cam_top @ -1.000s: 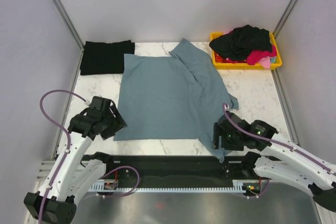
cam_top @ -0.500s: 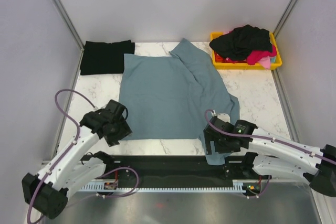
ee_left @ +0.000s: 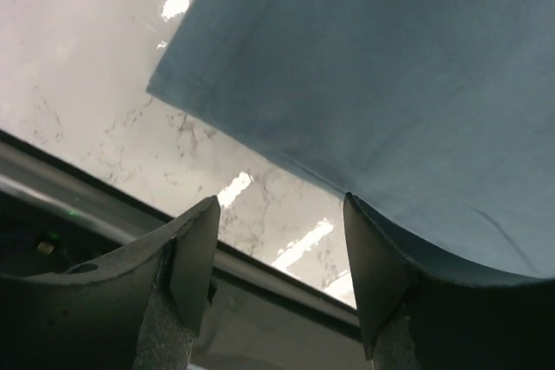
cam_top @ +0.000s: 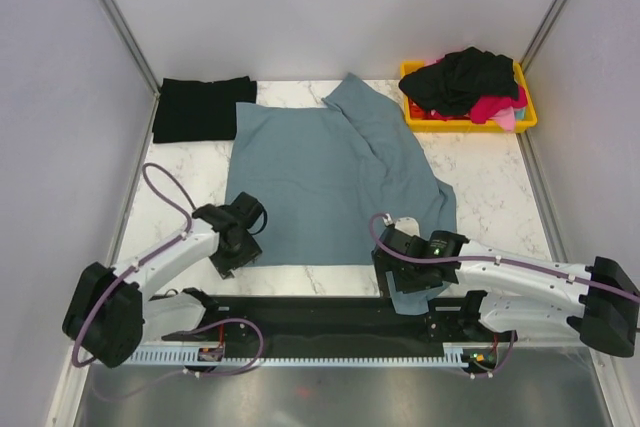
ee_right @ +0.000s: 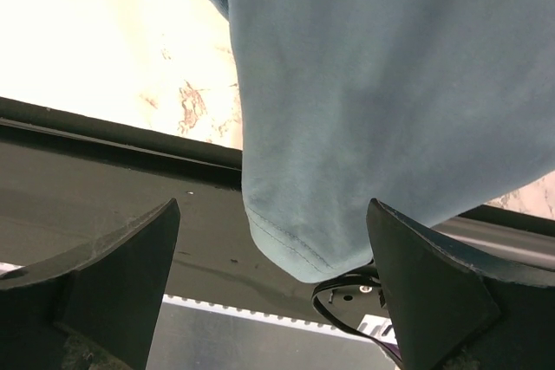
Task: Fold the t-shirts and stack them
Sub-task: Fold the tshirt
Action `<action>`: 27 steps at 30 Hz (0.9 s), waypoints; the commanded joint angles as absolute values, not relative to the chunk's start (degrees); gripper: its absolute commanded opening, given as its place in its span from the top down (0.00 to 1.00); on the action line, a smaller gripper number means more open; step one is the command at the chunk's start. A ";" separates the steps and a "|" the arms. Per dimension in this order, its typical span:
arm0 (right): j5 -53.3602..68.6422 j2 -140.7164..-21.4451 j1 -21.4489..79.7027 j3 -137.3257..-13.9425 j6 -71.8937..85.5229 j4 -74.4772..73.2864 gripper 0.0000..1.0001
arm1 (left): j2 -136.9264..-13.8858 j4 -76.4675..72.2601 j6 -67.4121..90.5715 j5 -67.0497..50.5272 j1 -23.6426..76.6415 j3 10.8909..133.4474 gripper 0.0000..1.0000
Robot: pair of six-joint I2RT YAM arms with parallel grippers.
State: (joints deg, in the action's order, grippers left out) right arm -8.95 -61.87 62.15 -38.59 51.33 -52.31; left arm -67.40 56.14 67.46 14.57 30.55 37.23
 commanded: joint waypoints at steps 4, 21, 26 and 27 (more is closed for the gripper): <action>-10.19 -59.25 62.40 -38.50 49.39 -50.19 0.03 | -51.96 45.36 62.07 16.61 16.90 28.92 0.31; -11.42 -61.43 62.32 -37.97 48.43 -49.39 0.03 | -54.31 45.61 65.03 19.68 14.59 27.07 0.49; -12.04 -62.49 62.31 -37.88 49.39 -49.31 0.03 | -54.84 45.44 65.83 19.35 14.68 26.72 0.57; -12.22 -62.75 62.23 -37.88 49.48 -49.31 0.03 | -55.19 45.09 65.83 18.90 14.68 26.54 0.58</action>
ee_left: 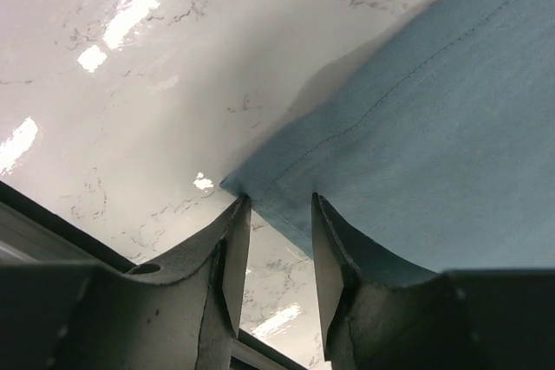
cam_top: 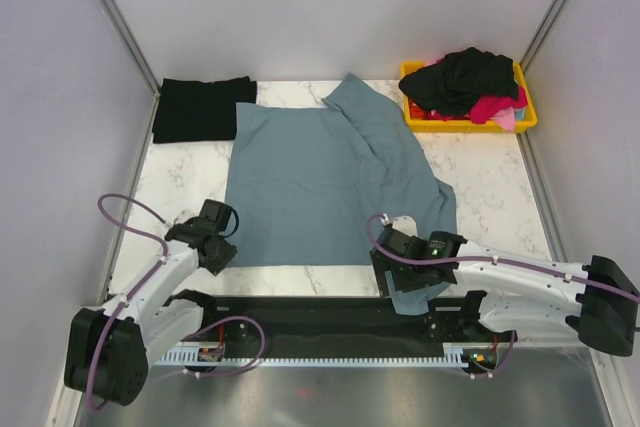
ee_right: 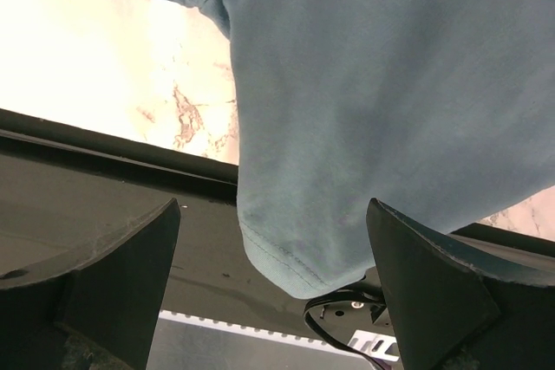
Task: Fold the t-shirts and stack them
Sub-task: Fold the tshirt
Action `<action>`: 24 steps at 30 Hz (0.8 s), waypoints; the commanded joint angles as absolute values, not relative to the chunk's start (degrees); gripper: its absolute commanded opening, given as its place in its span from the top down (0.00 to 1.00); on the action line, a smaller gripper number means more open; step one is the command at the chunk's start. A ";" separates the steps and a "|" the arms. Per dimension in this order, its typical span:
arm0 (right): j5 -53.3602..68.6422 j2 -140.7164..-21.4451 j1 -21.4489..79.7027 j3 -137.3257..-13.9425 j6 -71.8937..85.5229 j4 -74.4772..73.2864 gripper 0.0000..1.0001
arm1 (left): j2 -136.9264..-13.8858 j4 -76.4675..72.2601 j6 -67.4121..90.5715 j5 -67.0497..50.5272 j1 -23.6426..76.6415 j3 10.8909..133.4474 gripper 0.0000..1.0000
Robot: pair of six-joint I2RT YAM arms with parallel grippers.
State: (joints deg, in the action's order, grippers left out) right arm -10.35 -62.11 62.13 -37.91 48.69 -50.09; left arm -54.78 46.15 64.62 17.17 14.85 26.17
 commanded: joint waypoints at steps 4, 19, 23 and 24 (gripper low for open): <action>-13.71 -64.68 62.31 -38.49 50.88 -49.57 0.03 | -56.42 44.04 67.50 18.98 14.77 26.10 0.94; -14.77 -72.77 63.63 -37.79 60.37 -46.76 0.12 | -61.25 36.83 49.05 14.17 0.10 37.26 0.98; -17.65 -75.49 67.23 -42.09 63.19 -50.09 0.12 | -63.45 34.28 48.43 10.82 -4.74 36.83 0.98; -17.84 -76.80 68.80 -44.19 63.54 -51.58 0.12 | -64.15 33.15 48.34 10.29 -5.44 36.74 0.98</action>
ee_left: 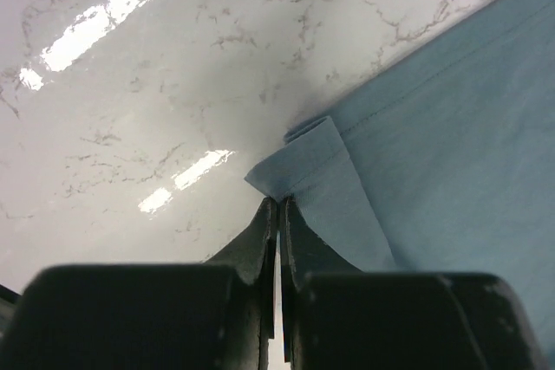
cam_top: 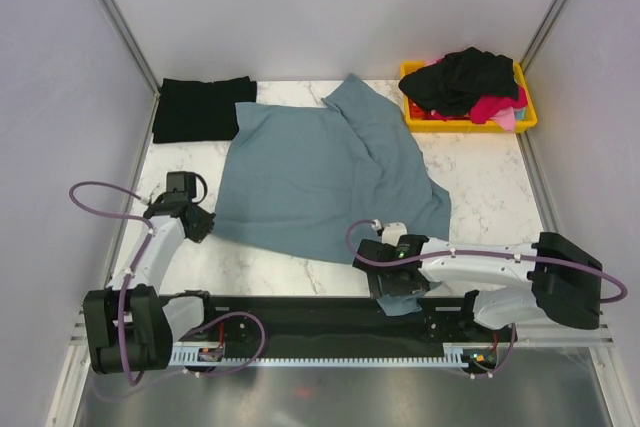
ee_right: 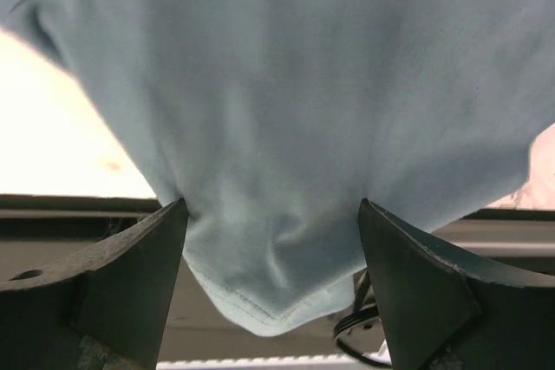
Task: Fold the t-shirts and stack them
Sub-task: Fold the tshirt
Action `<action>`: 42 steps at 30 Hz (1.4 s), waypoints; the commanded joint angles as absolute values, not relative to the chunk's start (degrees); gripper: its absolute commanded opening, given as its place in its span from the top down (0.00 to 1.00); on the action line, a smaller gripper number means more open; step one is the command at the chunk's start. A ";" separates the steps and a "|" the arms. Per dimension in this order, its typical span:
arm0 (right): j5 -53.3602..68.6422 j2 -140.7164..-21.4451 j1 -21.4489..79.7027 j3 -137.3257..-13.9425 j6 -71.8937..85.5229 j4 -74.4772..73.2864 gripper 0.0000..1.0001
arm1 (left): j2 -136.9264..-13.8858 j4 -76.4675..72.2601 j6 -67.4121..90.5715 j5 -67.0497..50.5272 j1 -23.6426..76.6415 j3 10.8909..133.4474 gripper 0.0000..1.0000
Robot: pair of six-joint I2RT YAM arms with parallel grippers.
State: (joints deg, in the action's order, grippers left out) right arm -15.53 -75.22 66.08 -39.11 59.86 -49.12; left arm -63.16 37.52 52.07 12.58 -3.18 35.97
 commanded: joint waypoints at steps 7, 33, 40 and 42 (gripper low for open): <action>-19.77 -77.62 74.71 -46.15 69.60 -55.11 0.07 | -67.59 30.76 47.37 3.34 -12.74 37.62 0.98; -19.95 -70.84 74.79 -32.61 77.16 -47.46 0.99 | -63.19 31.11 45.62 1.93 -12.83 36.04 0.98; -31.43 -63.29 74.53 -44.36 81.04 -63.88 1.00 | -57.05 36.91 42.99 -1.49 -12.75 39.72 0.98; -32.69 -62.67 71.83 -49.82 79.03 -66.27 1.00 | -54.59 38.84 42.02 -3.06 -12.83 41.12 0.98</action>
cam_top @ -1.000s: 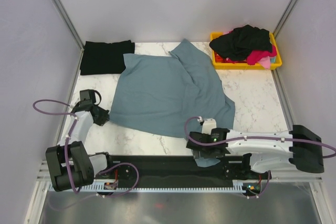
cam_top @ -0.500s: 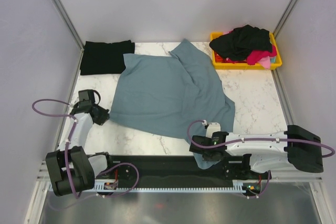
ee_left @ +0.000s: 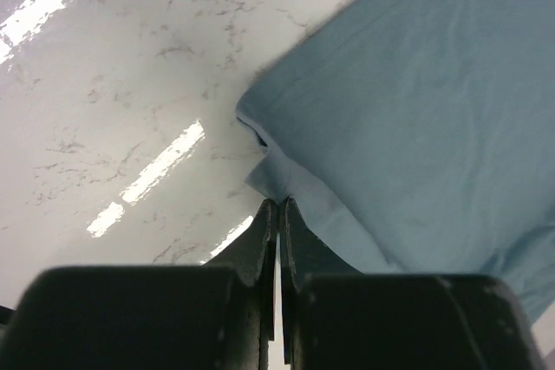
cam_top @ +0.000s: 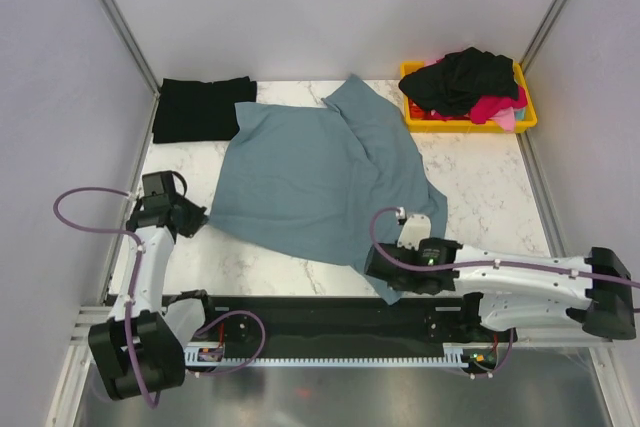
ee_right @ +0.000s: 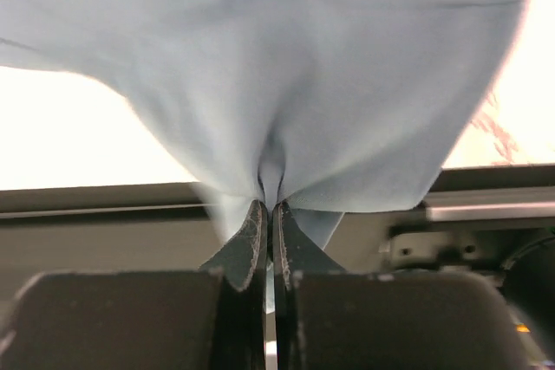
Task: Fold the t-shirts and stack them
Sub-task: Fold the tshirt
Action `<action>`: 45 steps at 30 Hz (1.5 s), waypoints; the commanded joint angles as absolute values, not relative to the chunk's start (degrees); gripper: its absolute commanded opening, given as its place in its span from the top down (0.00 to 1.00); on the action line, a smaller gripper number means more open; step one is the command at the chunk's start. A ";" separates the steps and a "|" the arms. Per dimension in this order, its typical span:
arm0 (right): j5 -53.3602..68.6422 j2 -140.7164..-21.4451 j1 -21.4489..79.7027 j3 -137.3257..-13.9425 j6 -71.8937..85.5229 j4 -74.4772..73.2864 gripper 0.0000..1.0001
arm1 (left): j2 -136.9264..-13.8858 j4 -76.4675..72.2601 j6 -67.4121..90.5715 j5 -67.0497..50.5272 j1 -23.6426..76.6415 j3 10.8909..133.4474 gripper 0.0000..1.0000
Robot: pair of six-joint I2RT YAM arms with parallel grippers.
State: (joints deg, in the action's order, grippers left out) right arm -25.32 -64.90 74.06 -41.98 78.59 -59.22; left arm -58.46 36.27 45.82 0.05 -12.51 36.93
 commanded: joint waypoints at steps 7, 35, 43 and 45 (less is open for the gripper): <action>-36.38 -68.28 56.71 -58.79 61.81 -62.85 1.00 | -56.68 42.45 38.59 -4.83 -12.74 47.80 0.98; -21.82 -108.79 21.89 -91.48 23.83 -41.48 0.86 | -112.66 55.19 31.12 -3.15 -2.20 96.93 0.88; -23.21 -104.87 16.45 -91.18 22.50 -42.81 0.02 | -104.53 55.63 27.95 3.43 -2.55 97.48 0.00; -18.05 -97.87 11.45 -85.99 26.43 -40.97 0.02 | -101.70 55.11 30.13 1.85 -3.60 92.92 0.02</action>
State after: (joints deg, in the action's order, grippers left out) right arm -22.20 -108.68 16.91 -90.21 23.53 -42.28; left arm -110.04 54.24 30.52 -0.05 -2.24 94.96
